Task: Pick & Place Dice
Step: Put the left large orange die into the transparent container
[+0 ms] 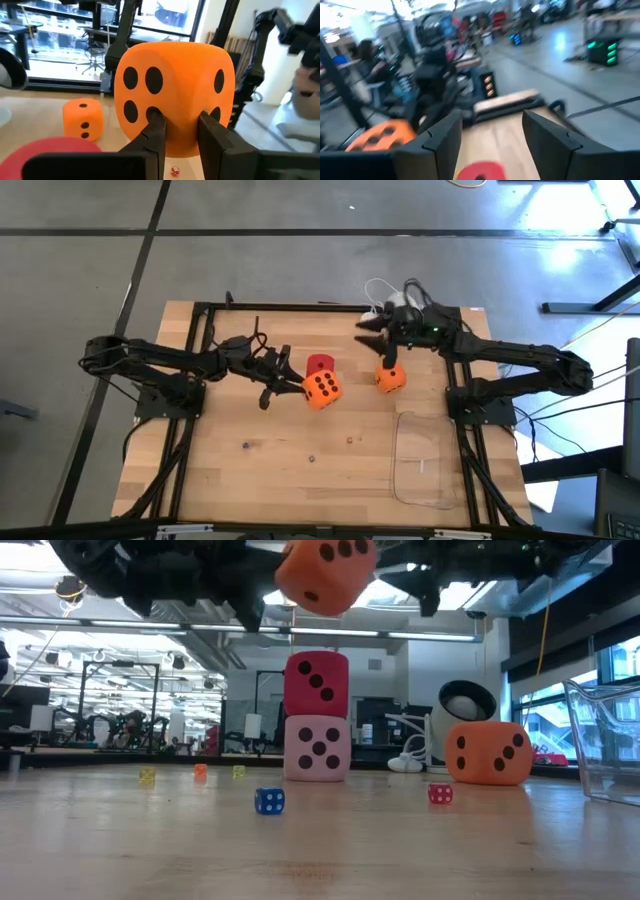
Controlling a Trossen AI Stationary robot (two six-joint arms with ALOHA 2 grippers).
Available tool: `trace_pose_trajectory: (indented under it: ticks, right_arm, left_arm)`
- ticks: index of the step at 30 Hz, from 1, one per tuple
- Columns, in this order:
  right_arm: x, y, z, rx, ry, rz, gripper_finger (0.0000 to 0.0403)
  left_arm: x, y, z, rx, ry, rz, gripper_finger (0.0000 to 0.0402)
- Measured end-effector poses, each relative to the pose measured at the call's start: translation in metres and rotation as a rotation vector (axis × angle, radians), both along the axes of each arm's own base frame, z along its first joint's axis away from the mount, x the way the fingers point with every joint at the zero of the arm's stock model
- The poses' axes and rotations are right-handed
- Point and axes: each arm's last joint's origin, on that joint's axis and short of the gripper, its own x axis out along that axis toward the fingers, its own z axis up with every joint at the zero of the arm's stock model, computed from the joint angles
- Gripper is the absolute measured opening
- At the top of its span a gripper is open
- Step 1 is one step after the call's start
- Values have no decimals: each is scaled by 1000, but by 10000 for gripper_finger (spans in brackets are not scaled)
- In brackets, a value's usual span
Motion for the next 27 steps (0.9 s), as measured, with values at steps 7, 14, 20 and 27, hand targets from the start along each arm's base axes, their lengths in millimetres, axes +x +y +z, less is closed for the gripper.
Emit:
trace_pose_trajectory:
  ticks: [7, 14, 20, 27]
  right_arm:
    - [-18, 6, 25, -48, -143, -21, 208]
    - [-26, 8, 34, -34, -199, -18, 208]
    - [-26, 10, 33, -6, -199, 26, 208]
    - [-33, 17, 39, 44, -214, 194, 208]
  left_arm:
    - [23, -13, 15, 59, -11, 35, 65]
    - [75, -22, 13, 72, 8, 32, 65]
    - [133, -30, 13, 96, -10, -43, 65]
    - [187, -33, 5, 117, -27, -84, 65]
